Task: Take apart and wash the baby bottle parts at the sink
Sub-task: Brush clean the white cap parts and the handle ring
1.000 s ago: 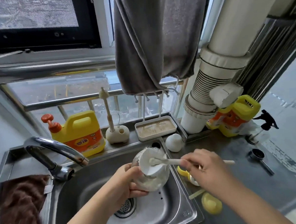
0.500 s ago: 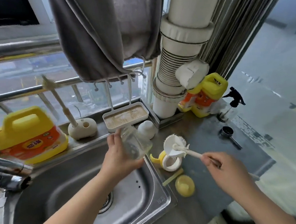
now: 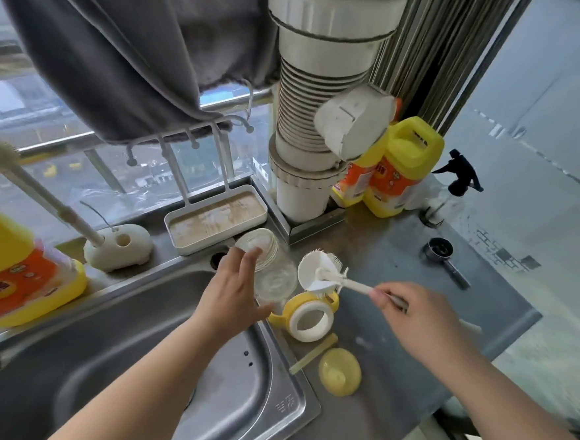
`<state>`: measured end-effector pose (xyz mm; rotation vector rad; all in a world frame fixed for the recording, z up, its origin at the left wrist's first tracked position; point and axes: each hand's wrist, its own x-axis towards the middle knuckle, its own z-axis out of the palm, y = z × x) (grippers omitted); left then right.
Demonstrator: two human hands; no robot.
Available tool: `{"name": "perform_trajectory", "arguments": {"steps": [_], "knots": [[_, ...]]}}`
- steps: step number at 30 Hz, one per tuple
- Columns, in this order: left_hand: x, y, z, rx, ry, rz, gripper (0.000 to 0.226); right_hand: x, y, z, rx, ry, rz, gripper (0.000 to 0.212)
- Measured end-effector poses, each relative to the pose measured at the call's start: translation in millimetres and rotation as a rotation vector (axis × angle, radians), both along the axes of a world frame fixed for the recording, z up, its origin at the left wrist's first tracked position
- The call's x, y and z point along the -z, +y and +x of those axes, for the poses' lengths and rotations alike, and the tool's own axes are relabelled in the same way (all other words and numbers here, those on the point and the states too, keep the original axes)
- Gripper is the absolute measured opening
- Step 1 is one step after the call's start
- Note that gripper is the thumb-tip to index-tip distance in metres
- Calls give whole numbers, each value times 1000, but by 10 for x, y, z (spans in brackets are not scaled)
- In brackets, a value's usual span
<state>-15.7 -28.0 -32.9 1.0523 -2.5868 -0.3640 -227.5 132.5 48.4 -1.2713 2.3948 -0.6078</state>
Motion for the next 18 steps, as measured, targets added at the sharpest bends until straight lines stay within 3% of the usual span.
{"name": "perform_trajectory", "arguments": {"steps": [7, 14, 18], "knots": [[60, -107, -180, 157, -73, -120, 71, 109, -22, -173, -5, -25, 58, 22], [87, -101, -216, 244, -48, -99, 40, 167, -77, -234, -53, 13, 97, 23], [28, -57, -128, 228, -48, -79, 42, 213, -140, -207, -95, 10, 129, 24]]}}
